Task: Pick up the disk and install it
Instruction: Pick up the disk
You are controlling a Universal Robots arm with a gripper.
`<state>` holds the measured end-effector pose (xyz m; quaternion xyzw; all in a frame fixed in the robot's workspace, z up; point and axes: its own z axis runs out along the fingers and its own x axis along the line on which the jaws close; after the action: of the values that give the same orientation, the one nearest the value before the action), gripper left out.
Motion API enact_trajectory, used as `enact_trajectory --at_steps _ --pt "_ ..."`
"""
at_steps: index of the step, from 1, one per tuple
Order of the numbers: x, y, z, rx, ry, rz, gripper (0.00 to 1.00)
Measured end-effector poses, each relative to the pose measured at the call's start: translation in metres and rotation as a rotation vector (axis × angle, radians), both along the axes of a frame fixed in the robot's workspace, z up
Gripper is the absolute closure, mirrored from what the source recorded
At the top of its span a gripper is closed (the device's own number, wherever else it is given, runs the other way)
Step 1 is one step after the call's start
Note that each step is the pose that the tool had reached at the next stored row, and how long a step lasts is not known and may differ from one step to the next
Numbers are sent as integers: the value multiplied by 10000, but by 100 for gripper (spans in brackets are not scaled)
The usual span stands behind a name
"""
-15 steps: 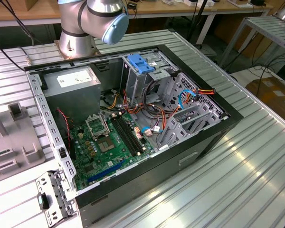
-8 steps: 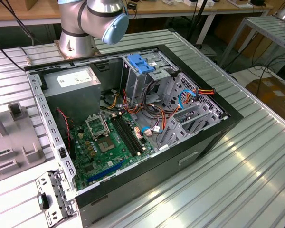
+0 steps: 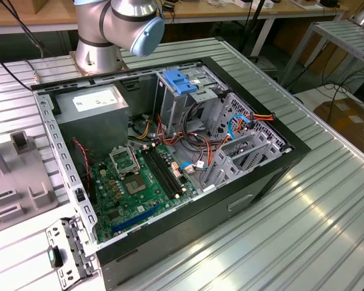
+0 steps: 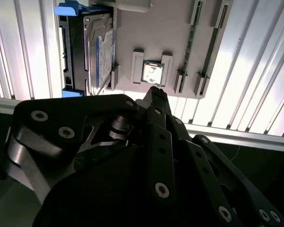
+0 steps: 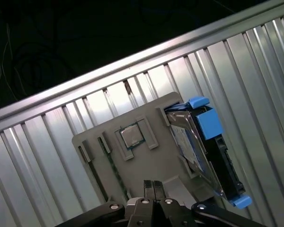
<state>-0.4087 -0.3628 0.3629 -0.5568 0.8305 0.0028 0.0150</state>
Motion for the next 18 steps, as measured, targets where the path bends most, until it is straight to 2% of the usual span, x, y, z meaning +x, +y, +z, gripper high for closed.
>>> enact_trajectory --at_steps 12,18 --pt "0 0 0 -5 0 755 89" --pt "0 0 1 -9 2 1249 89"
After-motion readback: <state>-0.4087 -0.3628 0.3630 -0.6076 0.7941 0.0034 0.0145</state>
